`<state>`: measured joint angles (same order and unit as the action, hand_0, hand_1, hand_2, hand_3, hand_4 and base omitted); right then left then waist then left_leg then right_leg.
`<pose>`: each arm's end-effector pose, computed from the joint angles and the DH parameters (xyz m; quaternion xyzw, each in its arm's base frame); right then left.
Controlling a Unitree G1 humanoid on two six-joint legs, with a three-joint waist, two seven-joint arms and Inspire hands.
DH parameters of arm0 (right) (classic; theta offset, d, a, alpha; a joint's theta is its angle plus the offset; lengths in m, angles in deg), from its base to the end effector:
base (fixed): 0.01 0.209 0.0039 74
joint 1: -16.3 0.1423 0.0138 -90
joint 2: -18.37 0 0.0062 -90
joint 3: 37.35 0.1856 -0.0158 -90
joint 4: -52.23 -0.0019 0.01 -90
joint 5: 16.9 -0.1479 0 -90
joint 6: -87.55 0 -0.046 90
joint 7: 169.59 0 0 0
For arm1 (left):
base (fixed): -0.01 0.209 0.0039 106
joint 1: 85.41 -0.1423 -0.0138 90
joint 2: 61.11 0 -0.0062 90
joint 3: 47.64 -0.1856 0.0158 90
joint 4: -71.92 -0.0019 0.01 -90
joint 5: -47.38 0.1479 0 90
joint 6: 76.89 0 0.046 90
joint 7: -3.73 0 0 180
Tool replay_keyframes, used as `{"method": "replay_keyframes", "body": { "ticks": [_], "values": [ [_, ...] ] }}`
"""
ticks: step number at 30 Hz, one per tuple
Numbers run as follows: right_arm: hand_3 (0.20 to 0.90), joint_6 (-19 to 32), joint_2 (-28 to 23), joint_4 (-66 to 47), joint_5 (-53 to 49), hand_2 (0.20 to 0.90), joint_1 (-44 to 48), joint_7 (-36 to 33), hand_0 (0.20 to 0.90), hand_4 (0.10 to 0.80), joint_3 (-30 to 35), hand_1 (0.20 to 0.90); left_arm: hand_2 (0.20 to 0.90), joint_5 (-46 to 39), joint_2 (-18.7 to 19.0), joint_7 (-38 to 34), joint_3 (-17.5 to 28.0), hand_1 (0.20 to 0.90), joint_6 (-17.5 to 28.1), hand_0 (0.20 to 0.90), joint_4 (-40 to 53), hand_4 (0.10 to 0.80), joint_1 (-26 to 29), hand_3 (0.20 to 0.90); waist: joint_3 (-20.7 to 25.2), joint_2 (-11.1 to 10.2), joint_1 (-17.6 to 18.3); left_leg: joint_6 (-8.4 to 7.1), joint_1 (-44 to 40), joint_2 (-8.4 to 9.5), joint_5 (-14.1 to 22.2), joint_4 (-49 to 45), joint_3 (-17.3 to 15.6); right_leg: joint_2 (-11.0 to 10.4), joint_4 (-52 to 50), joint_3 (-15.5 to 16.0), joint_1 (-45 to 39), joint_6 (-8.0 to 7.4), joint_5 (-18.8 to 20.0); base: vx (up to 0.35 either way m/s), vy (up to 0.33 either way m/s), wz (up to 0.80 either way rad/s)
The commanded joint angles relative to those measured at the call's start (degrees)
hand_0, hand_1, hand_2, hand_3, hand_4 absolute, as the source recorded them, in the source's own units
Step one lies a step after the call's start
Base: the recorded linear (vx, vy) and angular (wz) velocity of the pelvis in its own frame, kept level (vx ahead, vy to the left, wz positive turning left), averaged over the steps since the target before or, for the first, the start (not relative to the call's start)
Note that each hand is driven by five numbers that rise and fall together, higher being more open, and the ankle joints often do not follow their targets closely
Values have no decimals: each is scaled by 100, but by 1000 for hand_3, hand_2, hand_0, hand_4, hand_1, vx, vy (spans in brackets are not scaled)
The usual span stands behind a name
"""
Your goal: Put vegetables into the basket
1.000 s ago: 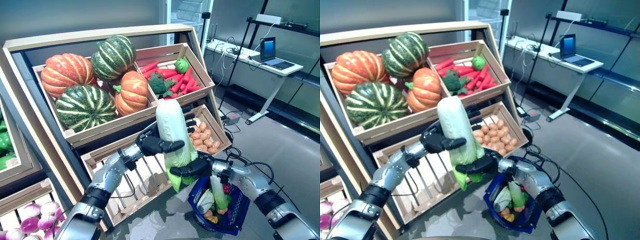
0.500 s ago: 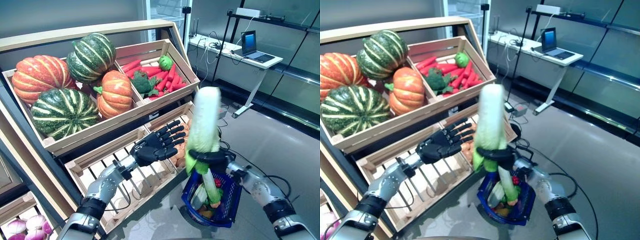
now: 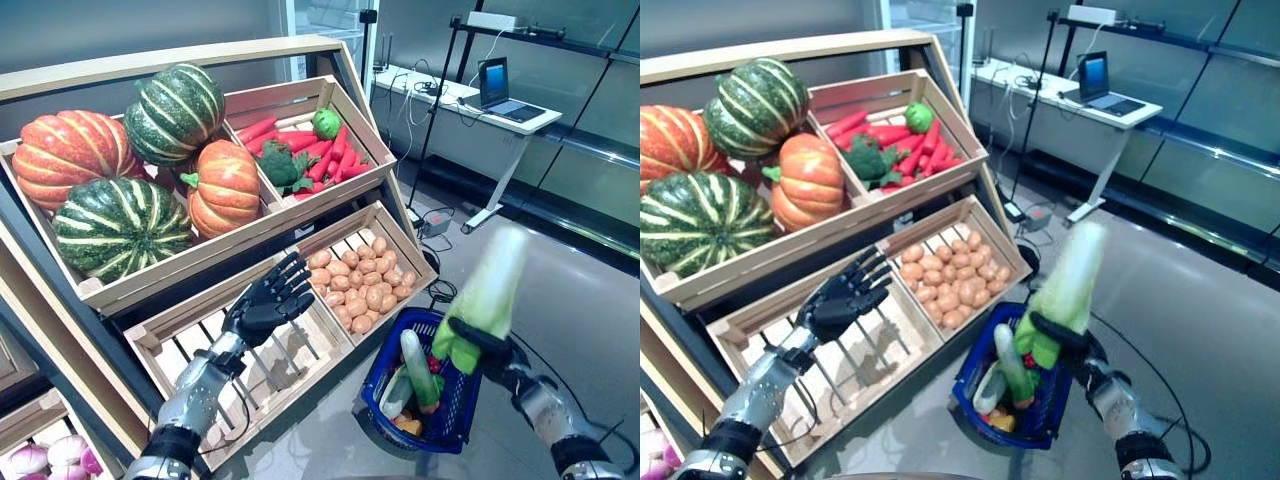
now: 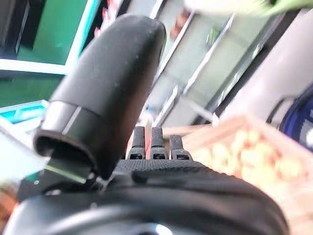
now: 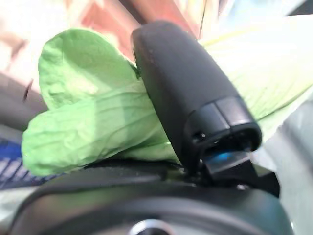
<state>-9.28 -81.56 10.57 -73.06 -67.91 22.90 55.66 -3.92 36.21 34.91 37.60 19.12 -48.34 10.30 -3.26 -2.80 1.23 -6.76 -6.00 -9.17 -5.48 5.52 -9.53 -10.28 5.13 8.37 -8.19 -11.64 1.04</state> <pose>0.1728 -0.2941 -0.0504 0.3046 0.2748 -0.1493 0.8997 0.2124 0.2469 -0.0133 -0.2490 0.0754 -0.1478 0.9542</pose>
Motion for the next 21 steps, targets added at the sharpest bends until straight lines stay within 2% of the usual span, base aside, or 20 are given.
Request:
{"method": "replay_keyframes", "body": {
  "ticks": [1, 4, 6, 9, 12, 13, 21],
  "values": [
    [300, 1176, -153, 65, -58, 300, 997, -293, 300, 400, 514, 300, 900, 67, -131, -65, -30, 900, 730, 900, 329, 800, 794, 900, -455, 93, -223, 85, -96, -64, 501, -329, 19, 47, -630, 318, 193, 435, -97, -218, -67, -2],
    [300, 1382, -146, 296, -138, 300, 1263, -470, 300, 400, 395, 300, 900, -57, -88, -157, -216, 900, 762, 900, 410, 800, 1021, 900, -754, 99, -293, 72, 314, -94, 585, -859, 138, -4, -1166, 347, 541, 469, -255, -245, -65, 3],
    [300, 1694, -180, 472, -266, 300, 1757, -670, 300, 400, 203, 300, 900, -349, -13, -275, -390, 900, 913, 900, 537, 800, 1406, 900, -1326, 100, -349, 49, 1070, -135, 766, -1807, 312, -152, -1952, 373, 1117, 540, -430, -489, -79, 12],
    [300, 1759, -225, 612, -153, 300, 2194, -869, 300, 400, 14, 300, 900, -510, 0, -425, -528, 900, 1011, 900, 637, 800, 1690, 900, -1651, 134, -345, 64, 1765, -184, 1066, -2709, 385, -306, -2770, 370, 1689, 626, -702, -360, 17, 11],
    [300, 1641, -397, 1027, -227, 300, 2410, -801, 300, 400, -25, 300, 900, -510, 50, -538, -645, 900, 1072, 900, 727, 800, 1830, 900, -1821, 166, -378, 145, 2286, -232, 1471, -3540, 425, -472, -3633, 347, 2164, 685, -1020, -212, 23, 12],
    [300, 1618, -459, 1267, -383, 300, 2505, -697, 300, 400, -5, 300, 900, -554, 78, -540, -710, 900, 1135, 900, 716, 800, 1907, 900, -1896, 191, -395, 166, 2490, -253, 1686, -3933, 451, -586, -4061, 329, 2378, 694, -1184, -117, 15, 19],
    [300, 1239, -834, 1935, -350, 300, 3031, -783, 300, 400, 16, 300, 900, -882, 151, -373, -859, 900, 1315, 900, 742, 800, 2191, 900, -2243, 363, -384, 275, 3547, -330, 2531, -5649, 565, -1040, -5882, 71, 3636, 735, -1850, -89, 17, 16]
  ]
}}
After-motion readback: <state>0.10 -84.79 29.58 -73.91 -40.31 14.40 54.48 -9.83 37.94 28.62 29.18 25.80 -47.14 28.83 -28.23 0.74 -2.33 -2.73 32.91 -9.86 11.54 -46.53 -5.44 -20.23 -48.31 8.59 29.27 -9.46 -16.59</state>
